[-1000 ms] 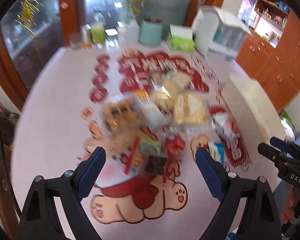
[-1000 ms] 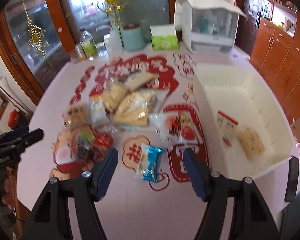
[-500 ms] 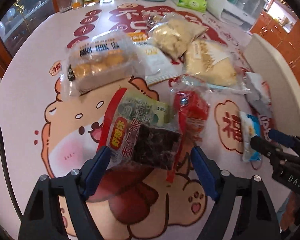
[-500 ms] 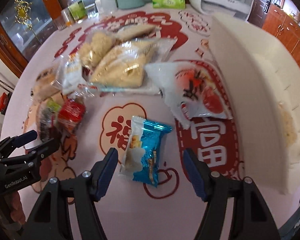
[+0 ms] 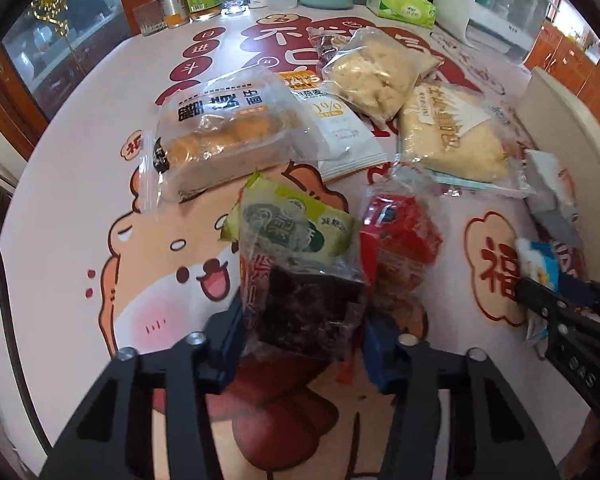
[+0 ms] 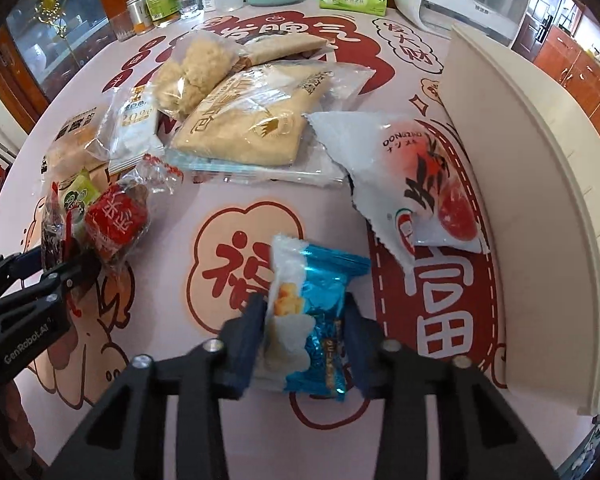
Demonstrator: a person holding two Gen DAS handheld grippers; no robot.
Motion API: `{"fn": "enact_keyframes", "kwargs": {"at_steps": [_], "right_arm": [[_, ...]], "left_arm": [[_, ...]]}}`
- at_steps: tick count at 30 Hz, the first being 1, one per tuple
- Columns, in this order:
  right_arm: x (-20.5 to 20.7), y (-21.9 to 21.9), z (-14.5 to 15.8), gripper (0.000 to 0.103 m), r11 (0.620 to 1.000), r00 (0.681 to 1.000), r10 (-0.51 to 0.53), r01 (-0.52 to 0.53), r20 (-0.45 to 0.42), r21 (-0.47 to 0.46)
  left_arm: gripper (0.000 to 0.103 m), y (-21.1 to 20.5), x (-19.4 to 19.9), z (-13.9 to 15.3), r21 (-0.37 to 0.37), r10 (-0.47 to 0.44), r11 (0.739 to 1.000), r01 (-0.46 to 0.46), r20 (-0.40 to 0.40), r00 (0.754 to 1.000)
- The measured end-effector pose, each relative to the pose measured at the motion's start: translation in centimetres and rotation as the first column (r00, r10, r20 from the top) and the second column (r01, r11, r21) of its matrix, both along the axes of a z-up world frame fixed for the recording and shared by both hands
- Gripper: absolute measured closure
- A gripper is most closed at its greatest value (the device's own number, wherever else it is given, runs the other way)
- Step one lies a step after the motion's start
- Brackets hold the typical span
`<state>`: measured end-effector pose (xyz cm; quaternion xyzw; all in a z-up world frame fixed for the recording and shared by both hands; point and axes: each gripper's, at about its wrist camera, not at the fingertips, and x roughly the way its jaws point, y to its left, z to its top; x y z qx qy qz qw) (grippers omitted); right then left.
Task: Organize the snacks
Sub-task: 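Carry the dark packet and blue bar over the tray and release them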
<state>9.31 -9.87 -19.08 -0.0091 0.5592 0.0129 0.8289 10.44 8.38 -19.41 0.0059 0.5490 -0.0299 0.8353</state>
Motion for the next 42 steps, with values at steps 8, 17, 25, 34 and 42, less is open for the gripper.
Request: {"fn": "enact_keyframes", "kwargs": {"at_steps": [8,17,25,34,42], "right_arm": [[-0.6,-0.7,0.8,0.073,0.999,1.0,-0.006,0.007,-0.005,0.038],[-1.8,-1.7,4.9,0.073,0.991,0.998,-0.023,0.015,0.059,0.133],[-3.3,-2.4,11.4,0.073,0.989,0.982,-0.043,0.015,0.184,0.148],[-5.2,-5.8,17.8,0.073,0.991,0.943,-0.089,0.05,0.321,0.127],[-5.4,-13.8,20.4,0.073,0.982,0.908,-0.186,0.156,0.375,0.107]], "left_arm": [[0.057,1.3,-1.8,1.8,-0.09,-0.007,0.996,0.007,0.009,1.0],[0.057,0.7,-3.2,6.9,-0.113,-0.037,0.993,0.047,0.084,0.996],[0.057,-2.2,-3.9,14.5,-0.128,-0.13,0.979,0.159,0.211,0.969],[0.057,-7.5,-2.8,21.0,-0.161,-0.208,0.948,0.275,0.34,0.917],[0.057,-16.7,0.1,24.2,-0.186,-0.281,0.909,0.374,0.389,0.877]]}}
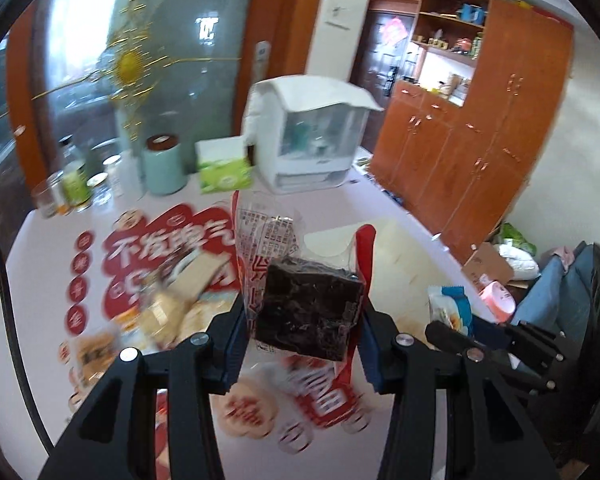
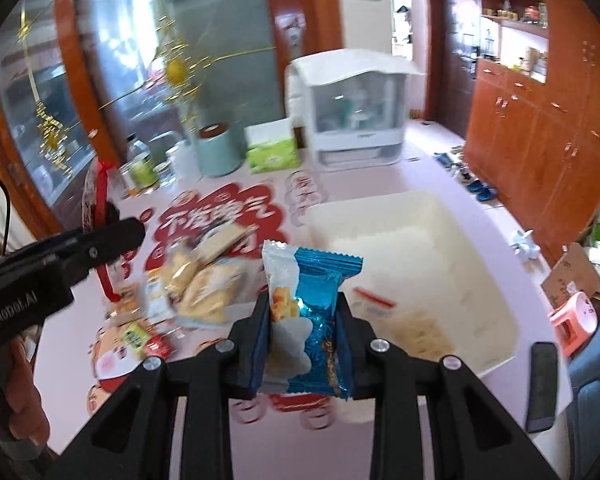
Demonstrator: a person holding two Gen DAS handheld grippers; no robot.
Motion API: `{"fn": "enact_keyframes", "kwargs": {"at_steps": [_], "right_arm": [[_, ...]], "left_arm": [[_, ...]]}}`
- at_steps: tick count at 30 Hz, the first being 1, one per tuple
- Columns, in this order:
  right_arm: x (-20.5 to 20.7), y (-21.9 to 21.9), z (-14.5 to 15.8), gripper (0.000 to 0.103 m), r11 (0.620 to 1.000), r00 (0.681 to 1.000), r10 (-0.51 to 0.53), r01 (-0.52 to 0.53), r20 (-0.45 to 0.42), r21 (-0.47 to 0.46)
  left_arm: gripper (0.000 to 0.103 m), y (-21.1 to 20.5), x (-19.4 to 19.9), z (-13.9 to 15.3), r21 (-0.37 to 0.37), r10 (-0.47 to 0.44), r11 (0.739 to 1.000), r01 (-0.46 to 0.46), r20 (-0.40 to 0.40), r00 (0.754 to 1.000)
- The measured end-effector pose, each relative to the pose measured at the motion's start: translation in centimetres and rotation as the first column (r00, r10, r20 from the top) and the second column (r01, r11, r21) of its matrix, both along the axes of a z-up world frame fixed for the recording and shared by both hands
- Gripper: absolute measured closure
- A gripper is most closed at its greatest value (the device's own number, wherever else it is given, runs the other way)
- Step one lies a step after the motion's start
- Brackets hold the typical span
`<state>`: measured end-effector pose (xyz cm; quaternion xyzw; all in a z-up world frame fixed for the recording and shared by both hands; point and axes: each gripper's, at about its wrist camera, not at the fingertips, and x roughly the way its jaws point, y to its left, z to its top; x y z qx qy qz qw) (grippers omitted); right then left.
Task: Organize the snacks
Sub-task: 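Carry the dark packet and blue bar over the tray and release them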
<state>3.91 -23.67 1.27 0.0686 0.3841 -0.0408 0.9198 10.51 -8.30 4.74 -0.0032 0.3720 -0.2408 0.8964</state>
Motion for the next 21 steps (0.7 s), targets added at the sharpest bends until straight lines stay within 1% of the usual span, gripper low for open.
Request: {"fn": "enact_keyframes", "kwargs": {"at_steps": [3,6,9,12,16,21], "right_arm": [[0.6,-3.5,0.3,0.073,0.999,0.999,-0.045,0.045,0.004,-0.004],[1.1,-6.4,0.2,0.073,0.998,0.998,-0.069,0.069,0.016,-0.001],[1.9,-9.4,-0.3,0.073,0.996,0.996,-0.085,0.085,0.003,-0.011],[2.6,-11.9,-0.5,0.073,0.996,0.996,-0.089,0.089,-0.001,-0.011],[3.8,-14.8,-0.6,0.073,0.996,0.996,-0.084,0.084,-0.003,-0.014],[5.7,-17.3,-0.8,0.073,0.998,0.998,-0.063,0.063,-0.006,-0.012]], "left_arm": [[0.057,-3.8,1.2,0.5,-0.004,-0.031,0.999,0.031,0.003,1.0],[0.057,-8.6,2.9,0.6,0.013,-0.052,0.999,0.052,0.002,0.999],[0.057,-11.8,4.4,0.1,0.012,-0.061,0.998,0.061,-0.014,0.998],[0.057,-15.4,6.0,-1.0,0.02,-0.06,0.998,0.061,-0.05,0.997],[0.057,-18.7,7.6,-2.3,0.04,-0.047,0.998,0.05,-0.086,0.995],[0.056,-21.3,9.1,-3.7,0.083,-0.033,0.996,0.041,-0.099,0.995]]}}
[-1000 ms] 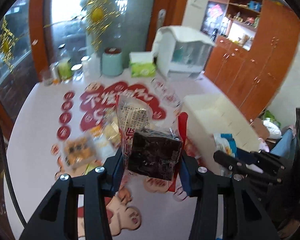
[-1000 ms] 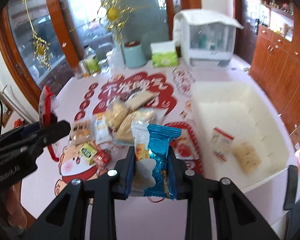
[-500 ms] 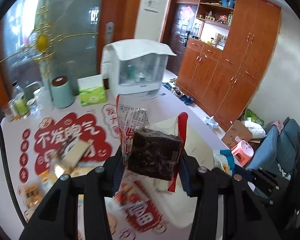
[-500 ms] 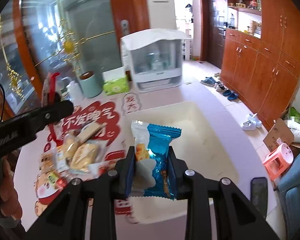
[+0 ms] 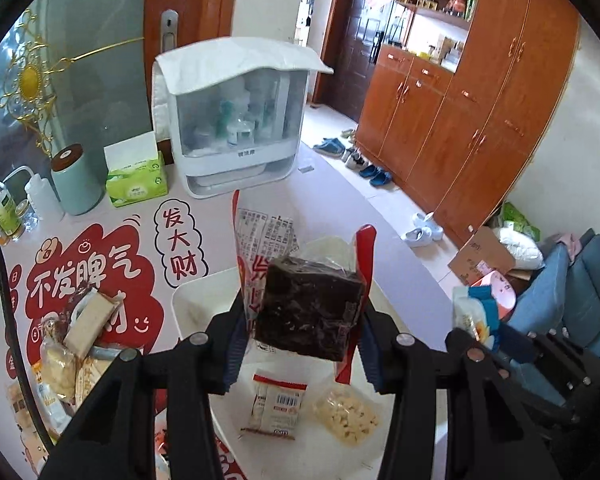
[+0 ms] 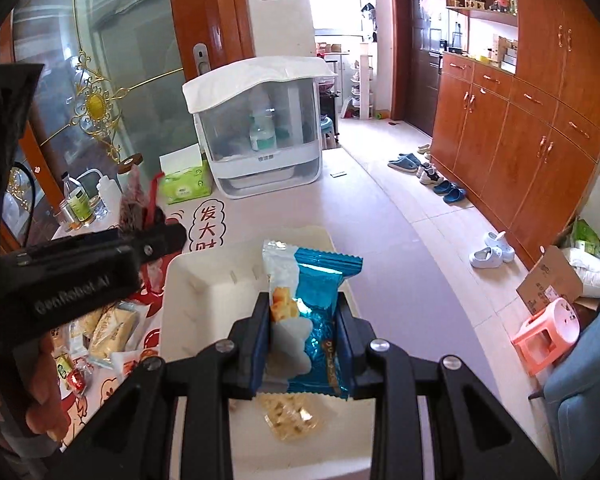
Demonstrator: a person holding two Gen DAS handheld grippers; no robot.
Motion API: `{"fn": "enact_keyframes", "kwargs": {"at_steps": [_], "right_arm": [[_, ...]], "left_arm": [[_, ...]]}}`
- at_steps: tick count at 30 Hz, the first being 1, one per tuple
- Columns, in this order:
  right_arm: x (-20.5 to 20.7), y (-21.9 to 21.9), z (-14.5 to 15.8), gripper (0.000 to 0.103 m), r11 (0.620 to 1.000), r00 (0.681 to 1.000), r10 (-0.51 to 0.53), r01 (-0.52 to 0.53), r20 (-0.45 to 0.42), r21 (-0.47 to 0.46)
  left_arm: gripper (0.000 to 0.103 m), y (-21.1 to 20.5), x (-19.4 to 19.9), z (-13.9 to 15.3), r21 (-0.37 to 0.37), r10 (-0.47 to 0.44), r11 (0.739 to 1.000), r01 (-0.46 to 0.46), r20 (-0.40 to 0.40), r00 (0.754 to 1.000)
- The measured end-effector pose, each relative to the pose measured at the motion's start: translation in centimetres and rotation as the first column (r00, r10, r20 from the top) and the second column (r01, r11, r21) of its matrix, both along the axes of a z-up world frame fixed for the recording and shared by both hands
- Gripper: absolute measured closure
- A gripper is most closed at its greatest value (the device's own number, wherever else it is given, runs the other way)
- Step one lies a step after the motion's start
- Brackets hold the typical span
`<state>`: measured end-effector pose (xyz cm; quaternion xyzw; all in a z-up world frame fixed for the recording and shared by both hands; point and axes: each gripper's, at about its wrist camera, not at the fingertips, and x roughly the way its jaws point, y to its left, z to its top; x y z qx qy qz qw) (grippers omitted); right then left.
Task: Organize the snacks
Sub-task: 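Carry the dark packet and blue bar over the tray and release them, then move both open tools back toward the remaining snacks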
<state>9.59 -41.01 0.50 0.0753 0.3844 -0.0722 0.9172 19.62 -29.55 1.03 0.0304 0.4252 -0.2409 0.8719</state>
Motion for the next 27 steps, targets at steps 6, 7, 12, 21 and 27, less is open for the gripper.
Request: {"fn": "enact_keyframes", "kwargs": {"at_steps": [6,7,12,21,27], "right_arm": [[2.4,-1.0,-2.3,0.072,0.998,0.997,0.049,-0.047,-0.062,0.033],[2.6,-0.9,-2.8,0.072,0.998,0.996,0.059,-0.057,-0.071,0.032],[3.0,0.3,-5.7,0.058,0.99,0.982,0.141,-0.138,-0.124,0.032],[2.3,1.8,-6.8,0.055,0.975,0.961,0.222,-0.214,-0.165,0.066],[1.9,1.9,-6.7,0.055,0.973,0.959,0.229,-0.218,-0.169,0.08]], "left_arm": [[0.053,-1.4,1.9,-2.6,0.048,0.03,0.998,-0.027,-0.055,0.998],[0.052,-1.5,2.0,-2.9,0.049,0.03,0.998,-0.027,-0.065,0.997],[0.011,-0.4,1.7,-4.7,0.039,0.073,0.997,-0.069,-0.104,0.992],[0.011,3.1,-0.2,-5.9,0.055,0.197,0.98,-0.192,-0.13,0.972],[0.011,5.0,-2.0,-4.7,0.072,0.252,0.967,-0.245,-0.096,0.963]]}}
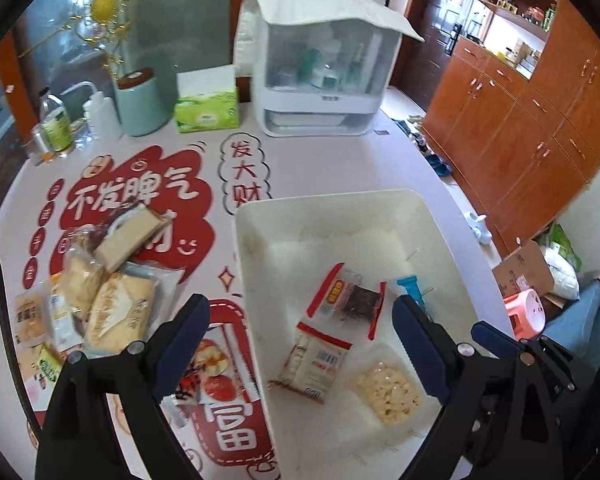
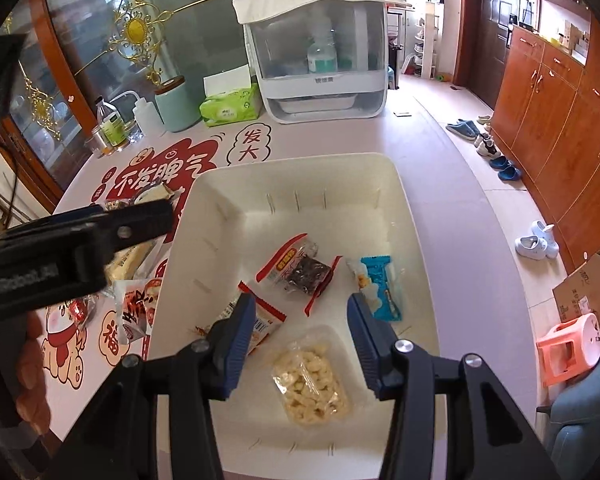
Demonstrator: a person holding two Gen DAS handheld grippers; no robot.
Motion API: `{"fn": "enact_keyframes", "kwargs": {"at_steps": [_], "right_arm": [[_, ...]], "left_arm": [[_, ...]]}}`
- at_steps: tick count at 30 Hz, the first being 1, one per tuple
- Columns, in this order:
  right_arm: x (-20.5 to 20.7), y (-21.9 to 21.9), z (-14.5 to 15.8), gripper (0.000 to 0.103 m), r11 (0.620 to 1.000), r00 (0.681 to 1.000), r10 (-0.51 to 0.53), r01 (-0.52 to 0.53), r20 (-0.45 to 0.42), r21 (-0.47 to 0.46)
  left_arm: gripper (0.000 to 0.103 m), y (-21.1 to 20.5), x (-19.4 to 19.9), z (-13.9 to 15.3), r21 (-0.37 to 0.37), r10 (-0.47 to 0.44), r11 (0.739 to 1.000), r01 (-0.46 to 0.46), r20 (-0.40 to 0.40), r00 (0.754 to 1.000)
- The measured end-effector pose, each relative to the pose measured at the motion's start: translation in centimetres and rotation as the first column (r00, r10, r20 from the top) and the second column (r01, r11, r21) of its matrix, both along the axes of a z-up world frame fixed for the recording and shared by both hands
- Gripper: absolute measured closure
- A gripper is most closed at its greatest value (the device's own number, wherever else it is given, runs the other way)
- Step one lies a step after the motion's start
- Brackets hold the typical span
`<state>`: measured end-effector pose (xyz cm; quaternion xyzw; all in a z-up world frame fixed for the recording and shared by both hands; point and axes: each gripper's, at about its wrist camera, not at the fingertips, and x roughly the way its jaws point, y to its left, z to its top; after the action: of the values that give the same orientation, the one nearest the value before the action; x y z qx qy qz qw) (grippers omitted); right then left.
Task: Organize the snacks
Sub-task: 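Move both open tools back toward the remaining snacks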
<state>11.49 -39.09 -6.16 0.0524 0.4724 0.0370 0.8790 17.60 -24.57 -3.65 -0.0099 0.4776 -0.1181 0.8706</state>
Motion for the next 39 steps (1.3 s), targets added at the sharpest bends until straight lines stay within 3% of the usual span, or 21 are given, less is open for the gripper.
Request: {"fn": "enact_keyframes", "kwargs": {"at_steps": [21,28,39], "right_arm": [[-4.9,2.0,5.3,0.055,0.999,0.991,0.009,-0.014,0.131,0.04],[-6.1,4.8,7.0,0.055,0.999,0.986,0.033,-0.038,0.166,0.029],[-7.4,12.3,10.1,0.055,0.999,0.974,0.027,-0.032,0.223,0.016]], "left_arm": [[0.008,4.2,-9.6,7.3,0.14,-0.021,0.99,-0.007,0.192,0.981],[0.007,8.6,-13.2,7.8,0.139,0.021,0.989,-0.051,0.214,0.977],[0.006,20.1,-16.0,8.2,0.074,0.104,0.99,-0.122,0.218,0.971]]}}
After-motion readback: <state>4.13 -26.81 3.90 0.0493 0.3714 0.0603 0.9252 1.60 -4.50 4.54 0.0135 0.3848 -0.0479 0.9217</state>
